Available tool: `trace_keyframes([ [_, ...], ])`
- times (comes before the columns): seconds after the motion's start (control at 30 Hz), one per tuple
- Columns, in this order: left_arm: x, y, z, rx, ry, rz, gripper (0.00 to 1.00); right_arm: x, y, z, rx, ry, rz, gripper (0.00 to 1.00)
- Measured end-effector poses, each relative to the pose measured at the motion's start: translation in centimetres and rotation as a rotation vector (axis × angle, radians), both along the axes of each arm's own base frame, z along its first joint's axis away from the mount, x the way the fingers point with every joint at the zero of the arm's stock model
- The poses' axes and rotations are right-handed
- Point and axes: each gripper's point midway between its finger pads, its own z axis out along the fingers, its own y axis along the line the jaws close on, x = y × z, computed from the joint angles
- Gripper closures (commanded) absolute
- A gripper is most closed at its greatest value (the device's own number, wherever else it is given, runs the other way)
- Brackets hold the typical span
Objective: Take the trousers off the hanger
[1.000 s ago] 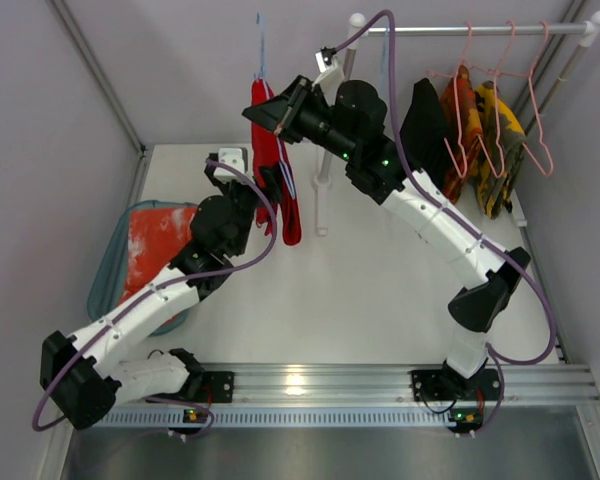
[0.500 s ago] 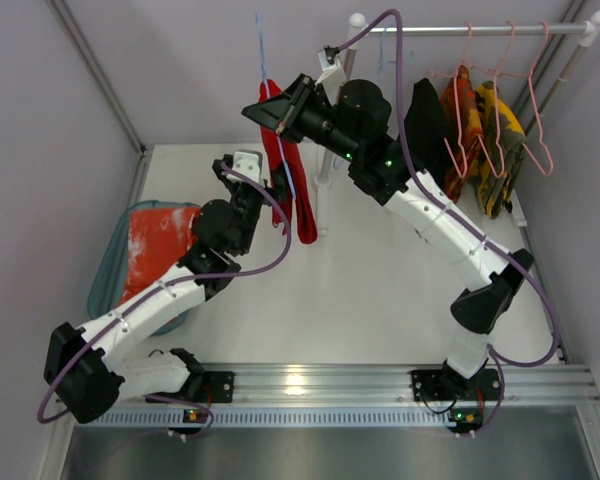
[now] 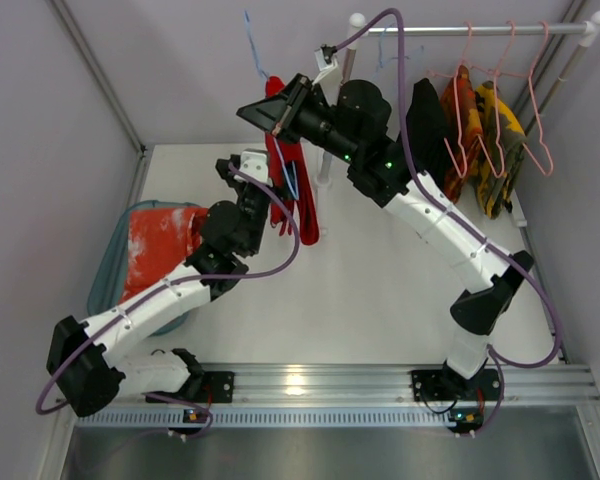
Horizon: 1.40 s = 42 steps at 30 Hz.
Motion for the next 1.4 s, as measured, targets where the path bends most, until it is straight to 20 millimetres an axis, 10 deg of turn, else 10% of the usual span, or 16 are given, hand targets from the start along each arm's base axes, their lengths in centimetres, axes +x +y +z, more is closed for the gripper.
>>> trace_keyframes([
  [0.2, 0.6, 0.1, 0.1, 0.012, 0.007, 0.052, 0.63, 0.1, -0.2, 0.4, 0.007, -0.007, -0.01, 1.0],
  [0.43, 0.7, 0.1, -0.3, 0.054, 0.008, 0.065, 0.99, 0.2, -0.2, 0.4, 0.002, -0.013, -0.02, 1.0],
  [1.4, -3.4, 2.4, 5.4, 0.08, 0.046, -0.05, 1.0, 4.3, -7.4, -5.9, -0.21, -0.058, -0.254, 1.0],
])
